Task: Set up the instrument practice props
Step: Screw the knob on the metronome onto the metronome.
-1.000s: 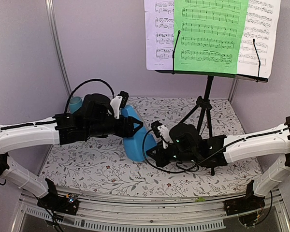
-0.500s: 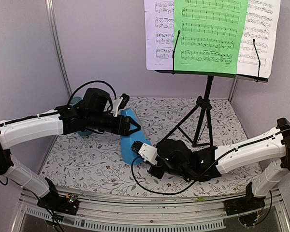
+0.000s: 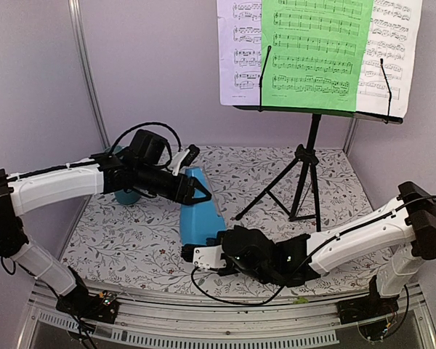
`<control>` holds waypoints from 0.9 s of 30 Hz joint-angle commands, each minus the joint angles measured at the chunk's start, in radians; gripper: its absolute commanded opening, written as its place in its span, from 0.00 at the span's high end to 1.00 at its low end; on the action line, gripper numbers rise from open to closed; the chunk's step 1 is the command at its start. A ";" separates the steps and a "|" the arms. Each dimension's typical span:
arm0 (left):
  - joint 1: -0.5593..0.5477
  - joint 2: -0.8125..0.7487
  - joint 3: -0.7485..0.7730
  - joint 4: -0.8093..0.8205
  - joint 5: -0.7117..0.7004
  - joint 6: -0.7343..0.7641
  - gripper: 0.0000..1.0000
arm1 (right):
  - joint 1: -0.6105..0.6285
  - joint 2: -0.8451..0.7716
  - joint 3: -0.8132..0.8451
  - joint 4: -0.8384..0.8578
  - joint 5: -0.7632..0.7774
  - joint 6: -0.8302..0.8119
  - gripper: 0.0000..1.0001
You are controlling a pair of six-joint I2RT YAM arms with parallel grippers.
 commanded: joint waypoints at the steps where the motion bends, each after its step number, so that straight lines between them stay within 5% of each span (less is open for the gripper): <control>1: -0.006 -0.015 0.075 0.111 0.186 -0.037 1.00 | 0.019 0.029 0.013 0.081 -0.030 -0.173 1.00; 4: -0.002 -0.023 0.071 0.111 0.169 -0.033 1.00 | 0.017 0.026 0.012 0.098 -0.022 -0.187 1.00; 9: 0.000 -0.075 0.013 0.197 0.074 -0.070 1.00 | -0.014 -0.018 0.081 -0.006 -0.051 0.007 0.52; 12: -0.002 -0.120 -0.041 0.285 0.013 -0.095 1.00 | -0.032 -0.059 0.121 -0.088 -0.084 0.152 0.37; 21: -0.068 -0.203 -0.119 0.422 -0.215 -0.063 1.00 | -0.095 -0.191 0.114 -0.214 -0.125 0.511 0.27; 27: -0.103 -0.215 -0.114 0.429 -0.284 -0.029 1.00 | -0.130 -0.310 -0.014 -0.156 -0.135 0.570 0.26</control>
